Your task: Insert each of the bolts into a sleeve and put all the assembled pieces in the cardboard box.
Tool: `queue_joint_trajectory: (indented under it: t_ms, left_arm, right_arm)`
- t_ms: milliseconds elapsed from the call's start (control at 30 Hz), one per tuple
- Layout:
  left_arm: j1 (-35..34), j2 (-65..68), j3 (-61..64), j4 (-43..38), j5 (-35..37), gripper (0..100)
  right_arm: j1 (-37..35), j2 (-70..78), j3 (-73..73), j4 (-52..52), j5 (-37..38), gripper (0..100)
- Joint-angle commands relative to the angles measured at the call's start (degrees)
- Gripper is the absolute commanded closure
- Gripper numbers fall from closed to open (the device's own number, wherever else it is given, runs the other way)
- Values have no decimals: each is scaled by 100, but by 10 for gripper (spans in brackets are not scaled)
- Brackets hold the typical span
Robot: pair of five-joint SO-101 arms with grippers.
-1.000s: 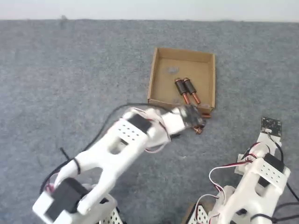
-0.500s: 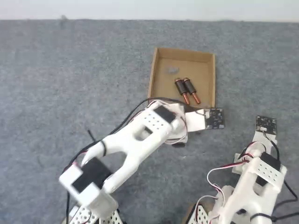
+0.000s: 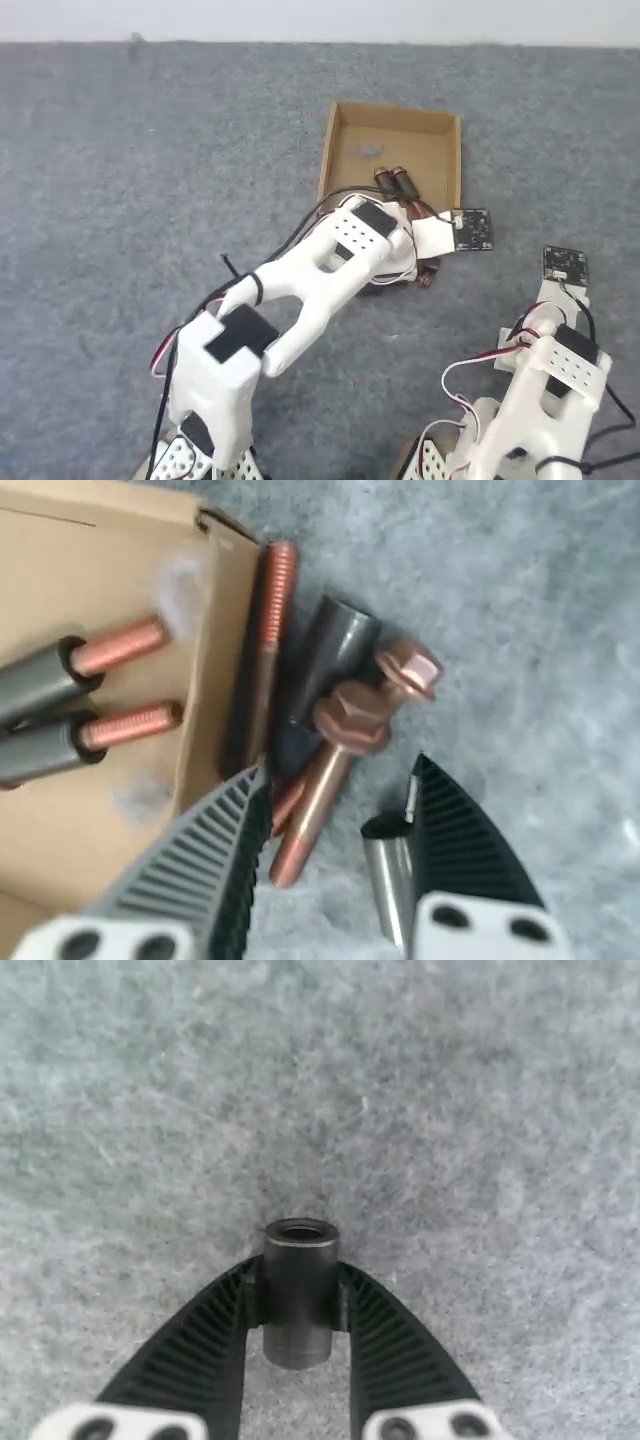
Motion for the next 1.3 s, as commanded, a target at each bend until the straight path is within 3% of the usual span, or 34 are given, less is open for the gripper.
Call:
queue_joint_trajectory:
  t_ms: [0,167,333,867,1267]
  left_arm:
    - [0,53,-426,26,-44,797]
    - [149,246,-523,-9,-26,806]
    - [211,299,-523,-9,-26,969]
    - [431,-501,-567,1389,9,988]
    - [-712,-1371,-567,1538,1670,989]
  right_arm:
    - [-75,-180,-26,-101,88,992]
    - [-75,-180,-18,-101,88,992]
    - [-75,-180,-18,-101,88,992]
    - [-75,-180,26,-180,62,992]
    - [-75,-180,26,-180,62,992]
